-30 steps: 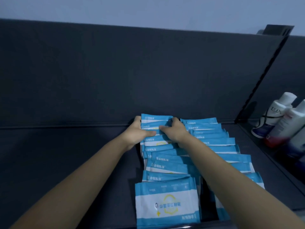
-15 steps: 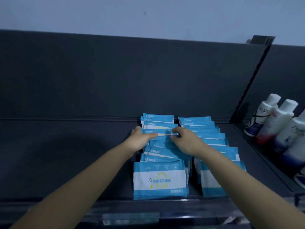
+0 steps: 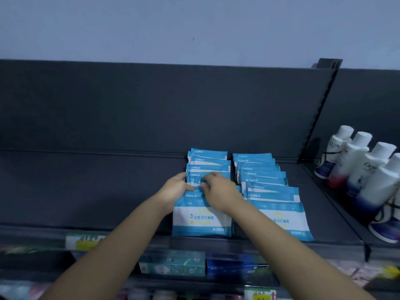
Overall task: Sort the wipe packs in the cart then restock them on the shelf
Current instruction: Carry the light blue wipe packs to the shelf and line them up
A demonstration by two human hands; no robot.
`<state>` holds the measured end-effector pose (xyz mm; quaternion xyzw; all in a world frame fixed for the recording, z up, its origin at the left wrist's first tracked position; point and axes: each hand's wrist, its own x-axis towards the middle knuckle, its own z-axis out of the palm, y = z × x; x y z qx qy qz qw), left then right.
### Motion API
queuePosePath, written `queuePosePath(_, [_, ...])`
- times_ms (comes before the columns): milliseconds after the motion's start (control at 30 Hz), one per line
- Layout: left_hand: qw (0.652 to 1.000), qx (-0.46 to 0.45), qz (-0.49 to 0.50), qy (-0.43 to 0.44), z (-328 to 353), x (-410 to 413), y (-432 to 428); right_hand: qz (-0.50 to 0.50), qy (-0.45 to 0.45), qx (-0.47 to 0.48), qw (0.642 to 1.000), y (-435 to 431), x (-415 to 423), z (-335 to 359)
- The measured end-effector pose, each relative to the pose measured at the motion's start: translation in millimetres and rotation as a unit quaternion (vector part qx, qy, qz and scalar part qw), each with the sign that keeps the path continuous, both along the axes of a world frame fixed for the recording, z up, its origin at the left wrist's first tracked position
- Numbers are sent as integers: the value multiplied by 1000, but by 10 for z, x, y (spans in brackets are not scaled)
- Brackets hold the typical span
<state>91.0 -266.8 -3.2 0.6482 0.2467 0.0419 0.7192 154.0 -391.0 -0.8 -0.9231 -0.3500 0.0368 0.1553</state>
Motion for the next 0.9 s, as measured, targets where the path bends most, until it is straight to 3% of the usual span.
queuePosePath(100, [1000, 6, 15, 18, 18, -10, 40, 29, 48, 56, 997, -5, -11, 9])
queuePosePath(167, [999, 28, 8, 23, 29, 0, 24, -35, 72, 125, 989, -45, 25, 1])
queuePosePath(267, [1000, 10, -5, 15, 7, 22, 11, -119, 135, 200, 963, -75, 55, -41])
queuePosePath(533, [1000, -21, -17, -8, -48, 71, 142, -121, 260, 339, 896, 25, 70, -130])
queuePosePath(600, [1000, -14, -8, -13, -36, 80, 177, -121, 261, 356, 889, 65, 74, -184])
queuePosePath(733, [999, 38, -11, 13, -23, 84, 160, -204, 95, 294, 929, 73, 27, -341])
queuePosePath(900, [994, 89, -21, 54, -86, 99, 156, -197, 211, 394, 872, 18, -16, -343])
